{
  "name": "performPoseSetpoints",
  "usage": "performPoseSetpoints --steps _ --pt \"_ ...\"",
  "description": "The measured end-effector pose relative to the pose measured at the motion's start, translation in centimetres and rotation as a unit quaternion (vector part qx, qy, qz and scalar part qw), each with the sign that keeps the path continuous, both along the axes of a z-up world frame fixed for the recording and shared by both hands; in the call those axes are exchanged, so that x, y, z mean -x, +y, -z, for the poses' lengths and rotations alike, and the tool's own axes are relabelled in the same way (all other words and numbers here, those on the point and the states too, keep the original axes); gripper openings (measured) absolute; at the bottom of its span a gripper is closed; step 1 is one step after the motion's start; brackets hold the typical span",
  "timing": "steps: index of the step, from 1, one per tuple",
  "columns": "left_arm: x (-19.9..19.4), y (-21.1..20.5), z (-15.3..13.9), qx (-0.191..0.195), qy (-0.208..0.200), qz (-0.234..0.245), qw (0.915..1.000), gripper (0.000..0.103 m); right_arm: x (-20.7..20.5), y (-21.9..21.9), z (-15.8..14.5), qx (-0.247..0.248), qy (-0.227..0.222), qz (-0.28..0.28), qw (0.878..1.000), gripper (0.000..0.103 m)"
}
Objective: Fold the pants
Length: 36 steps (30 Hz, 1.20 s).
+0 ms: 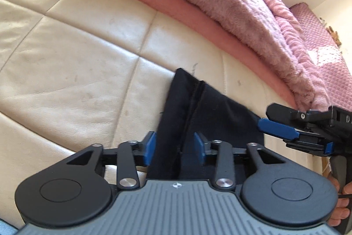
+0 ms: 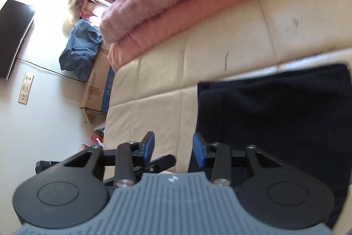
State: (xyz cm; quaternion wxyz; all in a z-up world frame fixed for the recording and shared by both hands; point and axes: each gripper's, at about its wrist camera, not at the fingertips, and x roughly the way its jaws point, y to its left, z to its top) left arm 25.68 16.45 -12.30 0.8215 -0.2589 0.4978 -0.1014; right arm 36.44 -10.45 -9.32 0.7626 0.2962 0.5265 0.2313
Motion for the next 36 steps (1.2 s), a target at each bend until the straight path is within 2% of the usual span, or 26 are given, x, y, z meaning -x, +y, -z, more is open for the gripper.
performPoseSetpoints --steps 3,7,10,13,18,20,21,22,26,29,36 --pt "-0.7 -1.5 0.3 -0.002 -0.014 0.014 0.9998 0.048 1.4 -3.3 -0.5 0.056 -0.036 0.009 0.998 0.036" --pt "-2.6 -4.0 2.0 -0.022 -0.013 0.041 0.9988 0.053 3.5 -7.5 1.3 0.116 -0.054 0.015 0.992 0.035" --pt "-3.7 -5.2 3.0 -0.034 -0.019 0.046 0.9982 0.053 4.4 -9.4 3.0 0.130 -0.058 0.014 0.990 0.024" --pt "-4.7 -6.0 3.6 -0.026 -0.022 0.054 0.9980 0.054 4.6 -10.3 4.8 0.137 -0.055 0.011 0.989 0.017" --pt "-5.6 -7.2 4.7 -0.051 -0.040 0.083 0.9945 0.055 4.2 -9.5 7.5 0.136 -0.050 -0.003 0.989 0.016" --pt "-5.7 -7.4 4.7 -0.047 -0.045 0.087 0.9941 0.050 4.0 -9.4 8.1 0.133 -0.046 -0.003 0.990 0.016" --pt "-5.6 -7.6 4.6 -0.051 -0.048 0.086 0.9938 0.046 3.9 -9.4 8.3 0.132 -0.047 -0.003 0.990 0.016" --pt "-5.5 -7.8 4.4 -0.058 -0.051 0.086 0.9933 0.036 4.1 -9.4 8.4 0.131 -0.049 -0.004 0.990 0.016" --pt "-4.4 -8.7 3.4 -0.079 -0.075 0.093 0.9897 0.020 3.8 -9.1 8.6 0.130 -0.053 -0.007 0.990 0.014" --pt "-3.5 -9.5 1.8 -0.097 -0.098 0.095 0.9860 0.017 3.7 -9.2 8.5 0.130 -0.054 -0.007 0.990 0.013" --pt "-1.8 -10.2 -3.7 -0.137 -0.141 0.125 0.9725 0.015 5.1 -10.0 5.9 0.125 -0.066 -0.006 0.990 0.018"
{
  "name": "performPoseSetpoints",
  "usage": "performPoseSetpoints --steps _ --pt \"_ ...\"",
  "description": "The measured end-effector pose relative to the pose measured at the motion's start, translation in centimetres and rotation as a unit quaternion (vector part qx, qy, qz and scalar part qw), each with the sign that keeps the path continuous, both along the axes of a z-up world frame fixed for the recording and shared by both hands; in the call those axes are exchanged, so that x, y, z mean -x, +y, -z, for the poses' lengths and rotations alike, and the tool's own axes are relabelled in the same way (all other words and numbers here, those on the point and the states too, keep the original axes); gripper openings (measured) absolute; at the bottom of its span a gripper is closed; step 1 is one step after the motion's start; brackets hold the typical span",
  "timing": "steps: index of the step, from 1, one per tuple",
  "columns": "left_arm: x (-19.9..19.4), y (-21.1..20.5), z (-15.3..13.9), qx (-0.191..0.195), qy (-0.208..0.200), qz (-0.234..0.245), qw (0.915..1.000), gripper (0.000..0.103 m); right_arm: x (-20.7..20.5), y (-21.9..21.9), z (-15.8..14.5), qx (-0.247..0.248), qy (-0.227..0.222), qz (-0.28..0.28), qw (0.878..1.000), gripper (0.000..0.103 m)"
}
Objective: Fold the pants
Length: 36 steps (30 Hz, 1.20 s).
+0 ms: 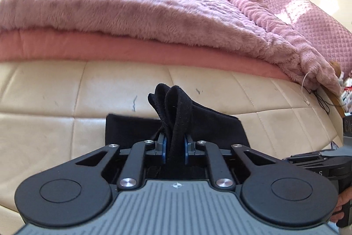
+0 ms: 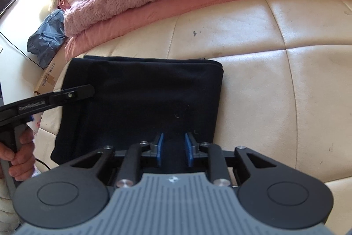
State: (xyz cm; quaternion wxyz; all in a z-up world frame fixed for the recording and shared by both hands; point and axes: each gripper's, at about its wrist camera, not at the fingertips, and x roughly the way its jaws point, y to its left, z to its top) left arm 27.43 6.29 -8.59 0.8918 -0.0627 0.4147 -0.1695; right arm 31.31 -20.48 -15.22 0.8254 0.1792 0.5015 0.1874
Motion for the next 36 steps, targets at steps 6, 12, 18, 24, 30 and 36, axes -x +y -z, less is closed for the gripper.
performPoseSetpoints --steps 6,12,18,24,30,36 --pt "-2.4 4.0 3.8 0.014 0.064 -0.032 0.9973 0.016 -0.6 2.0 -0.8 0.025 -0.029 -0.036 0.999 0.016" --pt "-3.5 8.4 7.0 0.081 0.092 -0.099 0.9875 0.043 -3.9 3.6 -0.5 0.046 -0.061 -0.036 0.996 0.014" --pt "-3.8 8.8 8.1 0.067 0.093 -0.098 0.9886 0.053 -8.0 5.0 1.6 0.087 -0.060 -0.035 0.994 0.006" --pt "-4.0 8.9 7.8 0.054 0.101 -0.091 0.9893 0.061 -9.3 4.7 2.7 0.092 -0.043 -0.027 0.994 0.000" --pt "-2.8 7.2 5.4 -0.030 0.088 -0.075 0.9928 0.074 -6.1 3.9 0.7 0.050 -0.051 -0.017 0.997 0.032" --pt "-1.6 7.6 4.9 -0.045 0.089 -0.076 0.9921 0.084 -3.1 1.9 1.0 -0.017 -0.013 0.027 0.999 0.050"
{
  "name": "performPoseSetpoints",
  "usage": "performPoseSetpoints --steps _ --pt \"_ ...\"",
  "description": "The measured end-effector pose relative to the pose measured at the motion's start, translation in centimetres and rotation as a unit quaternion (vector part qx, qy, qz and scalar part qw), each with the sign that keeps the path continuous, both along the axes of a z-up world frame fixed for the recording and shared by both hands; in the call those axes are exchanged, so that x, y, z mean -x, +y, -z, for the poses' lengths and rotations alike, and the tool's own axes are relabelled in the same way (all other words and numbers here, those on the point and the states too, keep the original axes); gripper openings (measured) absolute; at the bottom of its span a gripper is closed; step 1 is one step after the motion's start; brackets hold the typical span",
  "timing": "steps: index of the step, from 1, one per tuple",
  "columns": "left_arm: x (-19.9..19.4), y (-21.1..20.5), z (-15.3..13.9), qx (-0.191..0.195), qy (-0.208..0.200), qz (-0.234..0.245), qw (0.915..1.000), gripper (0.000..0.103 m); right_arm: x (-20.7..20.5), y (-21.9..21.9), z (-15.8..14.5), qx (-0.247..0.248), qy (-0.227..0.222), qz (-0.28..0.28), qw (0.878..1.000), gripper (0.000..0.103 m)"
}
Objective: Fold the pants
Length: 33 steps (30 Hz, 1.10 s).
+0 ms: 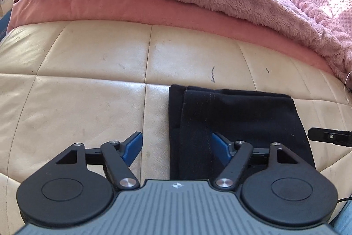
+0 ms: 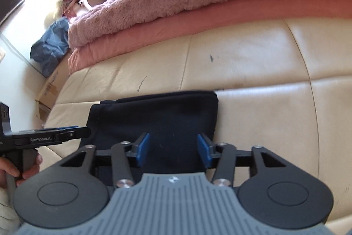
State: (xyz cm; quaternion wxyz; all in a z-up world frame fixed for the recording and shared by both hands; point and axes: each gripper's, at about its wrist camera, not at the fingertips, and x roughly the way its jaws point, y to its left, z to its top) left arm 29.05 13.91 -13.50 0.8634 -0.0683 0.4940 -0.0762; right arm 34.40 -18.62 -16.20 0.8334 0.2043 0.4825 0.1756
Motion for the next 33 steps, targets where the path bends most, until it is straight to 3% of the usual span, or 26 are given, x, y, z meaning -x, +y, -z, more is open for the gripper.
performPoseSetpoints --steps 6,11,14,15,16,20,25,29,33 --pt "0.6 0.8 1.2 0.025 0.016 -0.010 0.9995 0.089 1.4 -0.8 2.1 -0.037 0.044 0.024 0.998 0.050" --pt "0.8 2.7 3.2 0.116 0.038 -0.044 0.9915 0.088 1.5 -0.4 3.3 -0.058 0.067 0.030 0.996 0.048" --pt "1.0 2.8 3.3 0.131 0.022 -0.046 0.9900 0.069 1.1 -0.2 3.8 -0.065 0.064 0.037 0.995 0.036" --pt "0.8 2.9 3.3 0.145 0.021 -0.045 0.9881 0.042 0.8 -0.1 3.9 -0.070 0.065 0.038 0.995 0.031" --pt "0.5 3.0 3.2 0.156 0.025 -0.049 0.9863 0.036 0.5 0.2 4.0 -0.075 0.065 0.035 0.994 0.028" --pt "-1.1 2.9 2.4 0.112 0.009 -0.063 0.9917 0.035 -1.3 2.0 3.8 -0.066 0.058 0.024 0.996 0.026" --pt "-2.4 3.0 1.9 0.090 0.018 -0.060 0.9940 0.038 -3.6 3.7 3.5 -0.040 0.045 0.015 0.998 0.027" --pt "-1.0 1.6 -0.6 0.004 -0.015 -0.057 0.9982 0.046 -3.2 4.7 1.8 0.009 0.022 -0.005 1.000 0.039" --pt "1.4 -0.3 -3.7 -0.054 -0.045 -0.061 0.9957 0.056 -0.8 5.9 -1.3 0.077 -0.038 -0.029 0.996 0.054"
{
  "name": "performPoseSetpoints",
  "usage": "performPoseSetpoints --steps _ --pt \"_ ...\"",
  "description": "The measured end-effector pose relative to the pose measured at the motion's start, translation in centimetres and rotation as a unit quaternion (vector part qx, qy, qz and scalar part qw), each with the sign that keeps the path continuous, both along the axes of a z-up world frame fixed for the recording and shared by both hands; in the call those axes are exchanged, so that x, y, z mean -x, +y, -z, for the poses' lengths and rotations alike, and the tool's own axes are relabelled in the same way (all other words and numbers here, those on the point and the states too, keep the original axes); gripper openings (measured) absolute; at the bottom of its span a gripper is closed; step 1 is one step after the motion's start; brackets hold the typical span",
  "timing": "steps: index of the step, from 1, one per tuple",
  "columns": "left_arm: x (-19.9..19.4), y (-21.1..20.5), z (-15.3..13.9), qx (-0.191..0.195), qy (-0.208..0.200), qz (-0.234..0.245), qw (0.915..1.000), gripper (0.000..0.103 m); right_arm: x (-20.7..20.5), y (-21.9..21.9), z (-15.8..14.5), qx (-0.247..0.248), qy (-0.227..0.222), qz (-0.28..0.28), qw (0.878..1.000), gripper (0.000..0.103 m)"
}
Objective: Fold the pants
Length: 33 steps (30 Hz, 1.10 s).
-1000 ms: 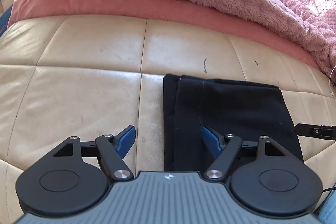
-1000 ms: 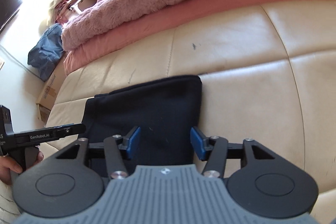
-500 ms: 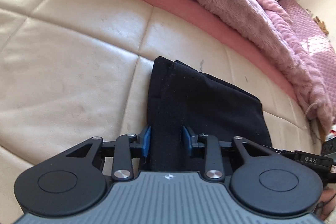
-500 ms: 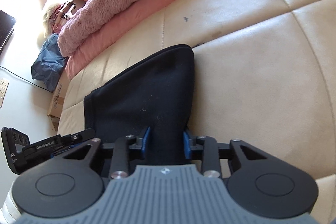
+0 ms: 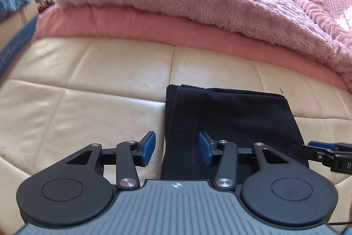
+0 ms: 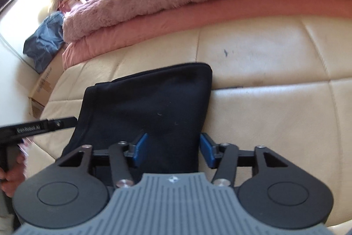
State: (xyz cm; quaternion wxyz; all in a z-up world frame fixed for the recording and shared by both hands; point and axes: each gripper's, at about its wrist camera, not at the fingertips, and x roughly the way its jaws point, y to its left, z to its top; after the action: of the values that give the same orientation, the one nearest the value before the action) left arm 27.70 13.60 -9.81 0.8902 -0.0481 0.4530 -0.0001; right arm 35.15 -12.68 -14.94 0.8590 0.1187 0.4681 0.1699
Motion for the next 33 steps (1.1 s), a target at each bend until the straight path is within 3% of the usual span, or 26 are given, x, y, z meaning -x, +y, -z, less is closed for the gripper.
performPoseSetpoints --steps 4,8,13,21,33 --pt "3.5 -2.5 -2.5 -0.040 -0.030 -0.008 0.9987 0.061 3.8 1.5 -3.5 0.053 -0.057 -0.023 0.997 0.073" --pt "6.6 -4.4 -4.2 -0.050 -0.048 -0.012 0.9975 0.063 7.4 2.4 -6.1 0.063 -0.083 -0.030 0.994 0.076" --pt "10.1 -5.9 -5.4 -0.058 -0.061 -0.004 0.9964 0.075 12.0 2.6 -8.4 0.089 -0.108 -0.023 0.990 0.082" --pt "14.0 -6.9 -4.9 -0.062 -0.055 -0.012 0.9965 0.077 17.2 2.8 -8.5 0.094 -0.092 -0.014 0.991 0.082" --pt "16.7 -7.8 -4.3 -0.058 -0.049 -0.002 0.9971 0.083 20.1 3.0 -7.8 0.106 -0.078 -0.012 0.991 0.082"
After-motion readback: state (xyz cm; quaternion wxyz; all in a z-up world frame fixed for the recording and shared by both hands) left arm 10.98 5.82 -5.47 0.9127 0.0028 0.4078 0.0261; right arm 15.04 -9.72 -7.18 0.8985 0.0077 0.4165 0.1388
